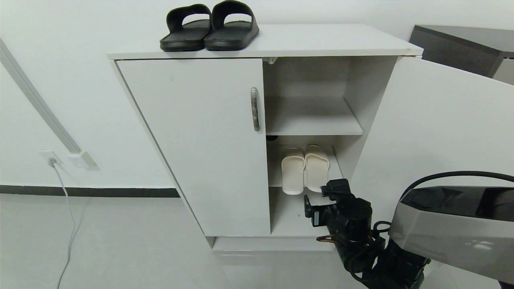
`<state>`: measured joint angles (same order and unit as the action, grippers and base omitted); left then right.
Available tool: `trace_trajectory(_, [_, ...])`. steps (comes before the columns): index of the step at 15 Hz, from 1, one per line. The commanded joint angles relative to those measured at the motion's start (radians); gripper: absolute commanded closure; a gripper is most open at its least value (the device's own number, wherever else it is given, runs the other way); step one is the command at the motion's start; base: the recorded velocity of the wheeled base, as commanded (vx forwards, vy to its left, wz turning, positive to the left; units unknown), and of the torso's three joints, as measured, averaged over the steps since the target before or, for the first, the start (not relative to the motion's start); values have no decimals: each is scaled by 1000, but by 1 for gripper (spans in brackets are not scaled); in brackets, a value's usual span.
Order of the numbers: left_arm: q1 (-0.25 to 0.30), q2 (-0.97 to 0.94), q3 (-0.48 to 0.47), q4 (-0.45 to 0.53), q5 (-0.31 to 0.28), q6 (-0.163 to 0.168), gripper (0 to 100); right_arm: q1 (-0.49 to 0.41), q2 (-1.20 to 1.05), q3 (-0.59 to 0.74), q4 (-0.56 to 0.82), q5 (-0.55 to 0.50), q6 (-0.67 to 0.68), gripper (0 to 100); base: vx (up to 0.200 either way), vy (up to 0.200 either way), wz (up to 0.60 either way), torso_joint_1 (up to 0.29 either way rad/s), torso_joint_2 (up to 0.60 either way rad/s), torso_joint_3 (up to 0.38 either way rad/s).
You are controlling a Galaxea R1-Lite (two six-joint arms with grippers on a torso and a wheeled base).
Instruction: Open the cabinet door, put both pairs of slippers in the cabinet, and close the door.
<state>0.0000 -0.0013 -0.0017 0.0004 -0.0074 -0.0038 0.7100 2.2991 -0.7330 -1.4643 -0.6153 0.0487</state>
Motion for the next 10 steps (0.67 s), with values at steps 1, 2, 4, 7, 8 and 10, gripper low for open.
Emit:
trace_trajectory(1, [0, 1, 0, 0, 0, 1, 100, 0, 2, 1, -5, -1, 0, 0, -200, 0, 0, 2, 2, 7])
trace_trajectory(2, [0, 1, 0, 0, 0, -1, 100, 0, 2, 3, -5, -1, 0, 0, -200, 0, 0, -2, 2, 7])
trace_trajectory(4, [0, 1, 0, 0, 0, -2, 100, 0, 3, 4, -4, 0, 0, 0, 0, 0, 0, 0, 0, 0])
trace_trajectory(7, [0, 1, 0, 0, 0, -2, 100, 0, 0, 7, -5, -1, 0, 0, 0, 0, 0, 0, 0, 0])
trace_trajectory(8, [0, 1, 0, 0, 0, -1, 100, 0, -1, 10, -8, -1, 0, 0, 0, 0, 0, 0, 0, 0])
trace_trajectory(10, [0, 1, 0, 0, 0, -1, 100, 0, -4, 10, -18, -1, -12, 0, 0, 0, 0, 0, 0, 0])
